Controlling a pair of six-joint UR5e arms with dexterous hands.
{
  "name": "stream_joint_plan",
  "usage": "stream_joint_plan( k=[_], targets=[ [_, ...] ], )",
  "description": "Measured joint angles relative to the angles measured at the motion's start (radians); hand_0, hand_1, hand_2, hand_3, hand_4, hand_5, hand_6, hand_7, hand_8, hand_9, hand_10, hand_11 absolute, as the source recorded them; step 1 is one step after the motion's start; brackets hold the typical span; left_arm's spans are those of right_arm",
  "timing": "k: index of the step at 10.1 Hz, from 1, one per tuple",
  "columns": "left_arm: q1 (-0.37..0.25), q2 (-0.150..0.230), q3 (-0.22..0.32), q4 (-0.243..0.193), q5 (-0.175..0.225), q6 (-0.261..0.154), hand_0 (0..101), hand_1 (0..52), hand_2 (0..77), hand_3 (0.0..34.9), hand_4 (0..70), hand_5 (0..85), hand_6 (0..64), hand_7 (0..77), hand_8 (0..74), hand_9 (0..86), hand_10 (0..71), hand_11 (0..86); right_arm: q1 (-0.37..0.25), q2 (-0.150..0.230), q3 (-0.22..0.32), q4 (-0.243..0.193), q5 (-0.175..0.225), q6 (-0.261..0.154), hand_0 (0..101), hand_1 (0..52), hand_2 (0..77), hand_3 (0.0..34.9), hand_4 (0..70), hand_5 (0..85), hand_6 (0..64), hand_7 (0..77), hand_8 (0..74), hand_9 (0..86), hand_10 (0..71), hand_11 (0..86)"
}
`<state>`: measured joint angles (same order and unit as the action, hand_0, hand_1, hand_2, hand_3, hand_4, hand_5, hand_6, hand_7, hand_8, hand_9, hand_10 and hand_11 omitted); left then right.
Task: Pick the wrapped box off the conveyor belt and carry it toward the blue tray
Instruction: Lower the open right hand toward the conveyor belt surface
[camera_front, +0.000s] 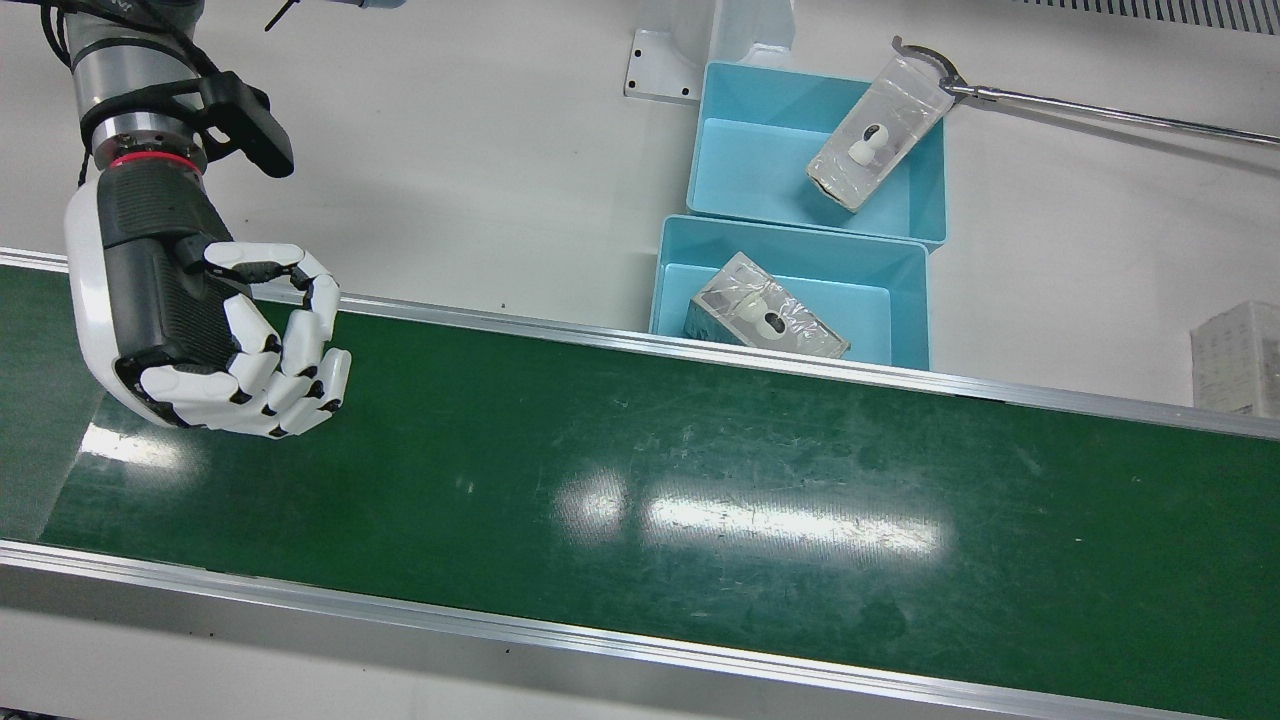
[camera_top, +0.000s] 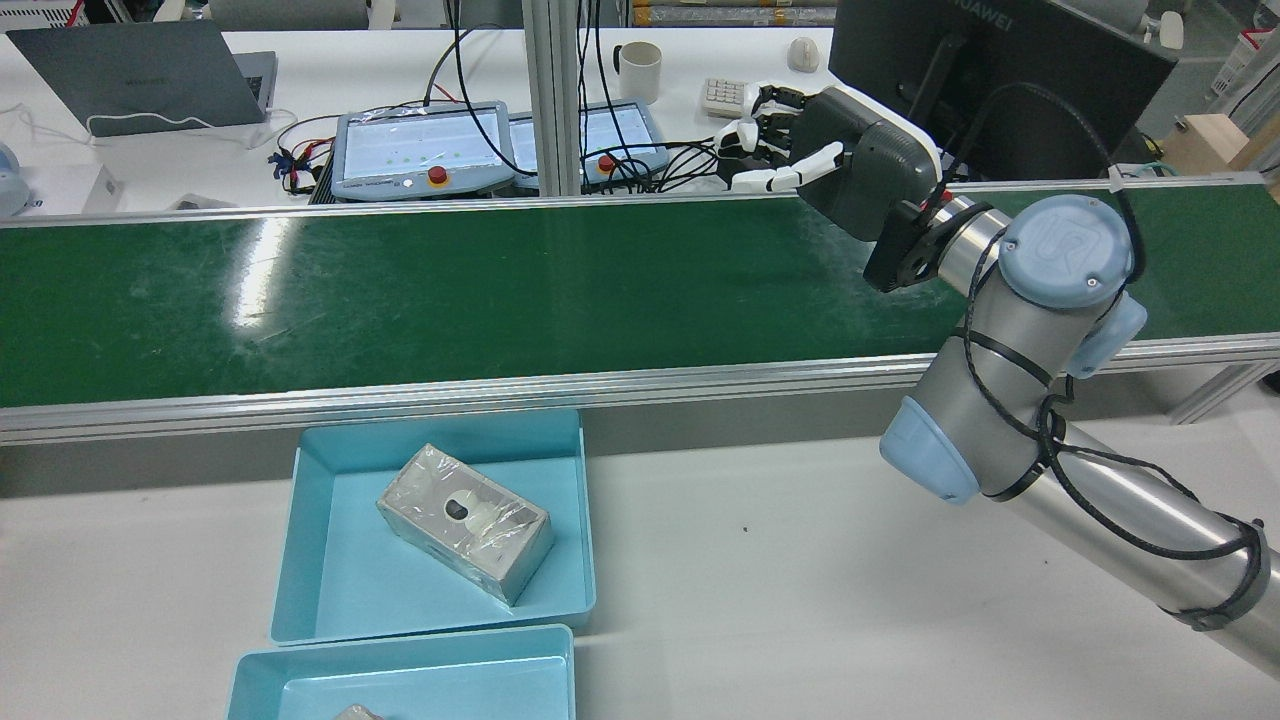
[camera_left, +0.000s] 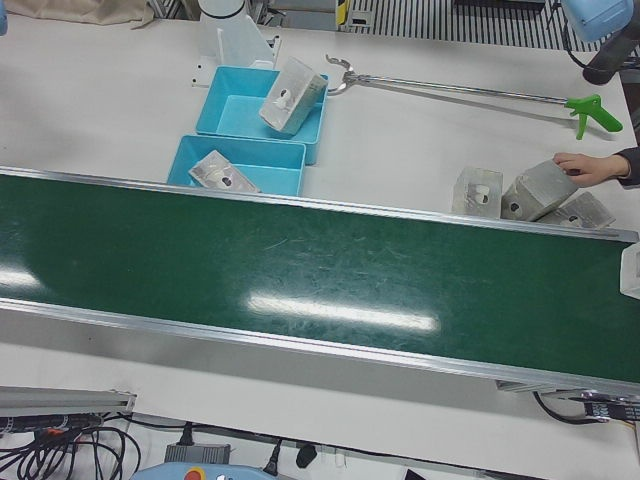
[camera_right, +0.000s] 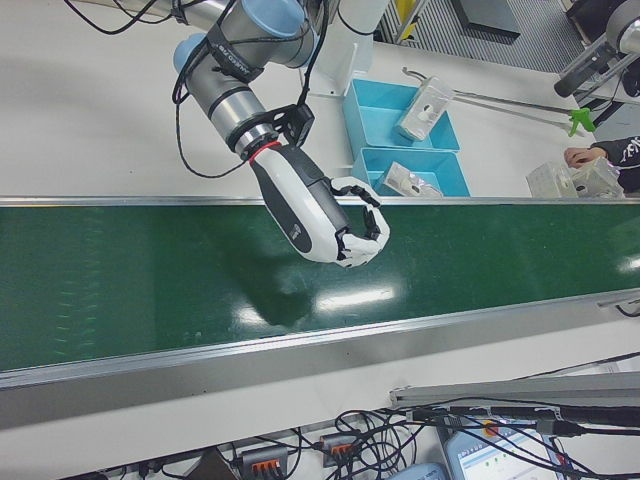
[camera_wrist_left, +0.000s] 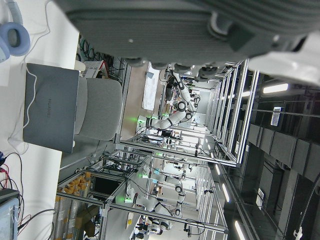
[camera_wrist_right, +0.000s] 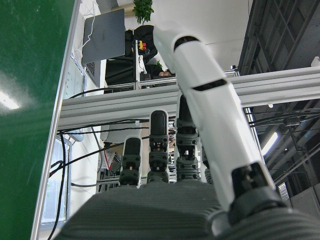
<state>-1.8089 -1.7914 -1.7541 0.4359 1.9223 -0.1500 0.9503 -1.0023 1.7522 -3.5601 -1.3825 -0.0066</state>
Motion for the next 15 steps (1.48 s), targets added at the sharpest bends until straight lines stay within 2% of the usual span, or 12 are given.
stream_joint_plan(
  k=[1,2,3,4,5,6,7,9,10,11,13,15],
  targets=[
    [0.0,0.0,0.0,0.0,0.0,0.0,0,0.0,0.5,0.0,0.0,1.1,0.0,0.0,0.0,0.0,0.5,0.0,-0.005,0.007,-0.021,0.02,-0.007,0.005,59,25.6,24.0,0.1,36.0,61.1,56.2,47.5,34.9,49.1,21.3,41.5],
    [0.0,0.0,0.0,0.0,0.0,0.0,0,0.0,1.1,0.0,0.0,1.1,0.0,0.0,0.0,0.0,0.5,0.0,-0.008,0.015,-0.021,0.029,-0.011,0.007,59,25.6,24.0,0.1,36.0,61.1,56.2,47.5,34.9,49.1,21.3,41.5],
    [0.0,0.0,0.0,0.0,0.0,0.0,0,0.0,0.5,0.0,0.0,1.1,0.0,0.0,0.0,0.0,0.0,0.0,-0.018,0.025,-0.012,0.033,-0.014,0.008,52,21.3,16.4,9.3,11.5,29.5,22.9,20.2,0.0,9.3,0.0,1.1],
    [0.0,0.0,0.0,0.0,0.0,0.0,0,0.0,0.5,0.0,0.0,1.1,0.0,0.0,0.0,0.0,0.5,0.0,-0.037,0.031,0.001,0.034,-0.014,0.007,52,21.3,16.4,9.3,11.5,29.5,22.9,20.2,0.0,9.3,0.0,1.1],
    [0.0,0.0,0.0,0.0,0.0,0.0,0,0.0,0.5,0.0,0.0,1.1,0.0,0.0,0.0,0.0,0.5,0.0,-0.057,0.032,0.016,0.034,-0.014,0.002,52,20.2,18.5,18.6,13.1,31.6,14.2,24.0,0.0,2.2,0.0,1.1],
    [0.0,0.0,0.0,0.0,0.0,0.0,0,0.0,1.1,0.0,0.0,1.1,0.0,0.5,0.0,0.0,0.0,0.0,-0.071,0.03,0.031,0.032,-0.012,-0.009,52,20.2,18.5,18.6,13.1,31.6,1.6,26.7,0.0,7.6,0.0,1.1],
    [0.0,0.0,0.0,0.0,0.0,0.0,0,0.0,1.1,0.0,0.0,1.1,0.0,0.5,0.0,0.0,0.0,0.0,-0.08,0.028,0.049,0.029,-0.008,-0.029,52,20.2,18.5,20.5,12.0,31.6,6.0,26.2,0.0,6.5,0.0,1.1],
    [0.0,0.0,0.0,0.0,0.0,0.0,0,0.0,0.5,0.0,0.0,1.1,0.0,0.0,0.0,0.0,0.5,0.0,-0.087,0.024,0.099,-0.011,0.014,-0.079,52,20.2,18.5,20.6,8.2,31.1,4.9,25.6,0.0,5.4,0.0,1.1],
    [0.0,0.0,0.0,0.0,0.0,0.0,0,0.0,0.5,0.0,0.0,1.1,0.0,0.0,0.0,0.0,0.5,0.0,-0.096,0.019,0.127,-0.04,0.042,-0.107,52,22.9,22.4,19.5,10.9,32.2,4.9,27.3,0.0,5.4,0.0,1.1],
    [0.0,0.0,0.0,0.0,0.0,0.0,0,0.0,0.5,0.0,0.0,1.1,0.0,0.0,0.0,0.0,0.5,0.0,-0.114,0.005,0.159,-0.061,0.079,-0.141,52,22.9,22.4,19.5,10.9,32.2,4.9,27.3,0.0,5.4,0.0,1.1],
    [0.0,0.0,0.0,0.0,0.0,0.0,0,0.0,0.5,0.0,0.0,1.1,0.0,0.0,0.0,0.0,0.0,0.0,-0.175,-0.043,0.231,-0.083,0.175,-0.196,52,21.3,23.5,16.9,9.3,32.2,3.8,25.1,0.0,5.4,0.0,1.1],
    [0.0,0.0,0.0,0.0,0.0,0.0,0,0.0,0.5,0.0,0.0,1.1,0.0,0.0,0.0,0.0,0.0,0.0,-0.22,-0.073,0.266,-0.089,0.242,-0.215,52,22.4,26.2,16.6,8.7,32.7,3.3,24.5,0.0,5.4,0.0,1.1]
  ],
)
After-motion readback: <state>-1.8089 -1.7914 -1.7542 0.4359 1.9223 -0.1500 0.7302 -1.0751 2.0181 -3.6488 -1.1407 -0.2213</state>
